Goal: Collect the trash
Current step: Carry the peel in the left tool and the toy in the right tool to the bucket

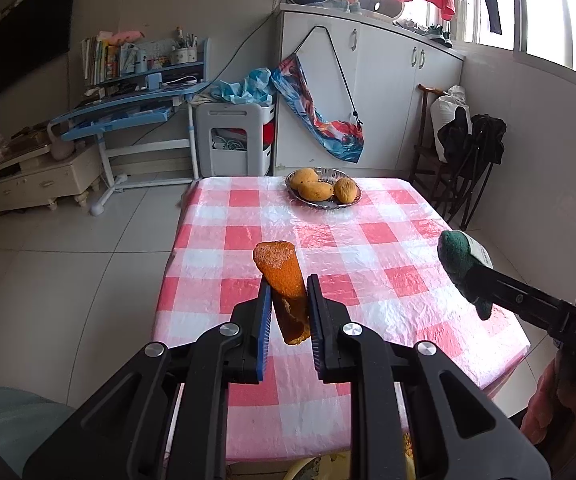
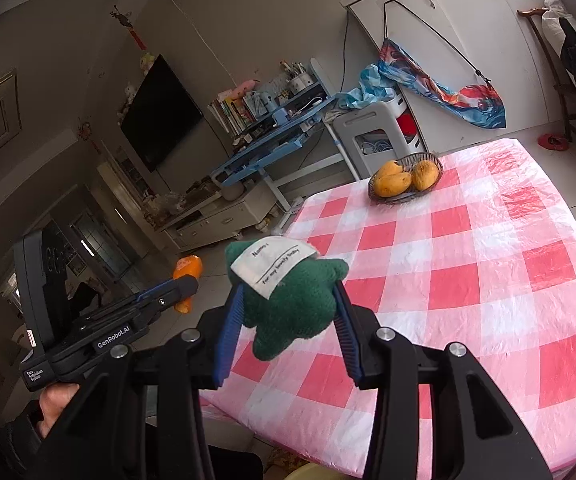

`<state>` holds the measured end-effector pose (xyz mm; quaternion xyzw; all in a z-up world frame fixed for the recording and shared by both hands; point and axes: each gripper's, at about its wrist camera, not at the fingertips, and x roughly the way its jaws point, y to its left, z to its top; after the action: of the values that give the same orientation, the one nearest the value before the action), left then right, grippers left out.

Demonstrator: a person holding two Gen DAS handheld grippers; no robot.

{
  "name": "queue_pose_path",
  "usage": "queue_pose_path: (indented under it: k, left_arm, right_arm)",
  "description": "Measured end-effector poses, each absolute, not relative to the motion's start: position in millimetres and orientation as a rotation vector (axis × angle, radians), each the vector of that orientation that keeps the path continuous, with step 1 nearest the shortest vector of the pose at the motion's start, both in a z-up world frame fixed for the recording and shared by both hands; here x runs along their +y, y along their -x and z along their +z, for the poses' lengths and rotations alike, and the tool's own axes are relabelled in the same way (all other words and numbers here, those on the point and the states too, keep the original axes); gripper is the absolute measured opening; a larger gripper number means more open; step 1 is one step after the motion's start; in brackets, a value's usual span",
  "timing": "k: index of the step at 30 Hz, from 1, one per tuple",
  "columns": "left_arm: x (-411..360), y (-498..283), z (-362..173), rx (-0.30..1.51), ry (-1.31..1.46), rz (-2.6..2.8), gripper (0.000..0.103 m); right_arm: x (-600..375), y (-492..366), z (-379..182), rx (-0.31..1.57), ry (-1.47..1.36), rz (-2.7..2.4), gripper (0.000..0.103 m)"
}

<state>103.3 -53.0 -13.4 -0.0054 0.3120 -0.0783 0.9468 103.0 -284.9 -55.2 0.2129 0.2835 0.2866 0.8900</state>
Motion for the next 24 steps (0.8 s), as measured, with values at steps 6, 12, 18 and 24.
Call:
queue_pose_path:
  k: [6,12,18,24]
  left_arm:
    - [-53.9,-94.1,-16.2,0.638,0.007,-0.163,0.016]
    - [-59.1,-85.8,-20.0,0.635,-0.002,-0.166,0.016]
    - [-60.7,-75.2,-22.1,0.633,0.008,-0.166,0.016]
    - [-62.1,-67.9,-23.6,0.634,0.007,-0.17,0.016]
  right_arm:
    - [-285.5,-97.6,-56.0,0.588,-0.448,0.6,0.043]
    - [-286.2,-88.8,-57.3,0.587,-0.454,0.603,0.043]
    - [-285.8,-79.2,-59.2,0.59,-0.455,0.607,0.044]
    - [-282.0,-62.8,-63.6,0.605,-0.455,0.615,0.044]
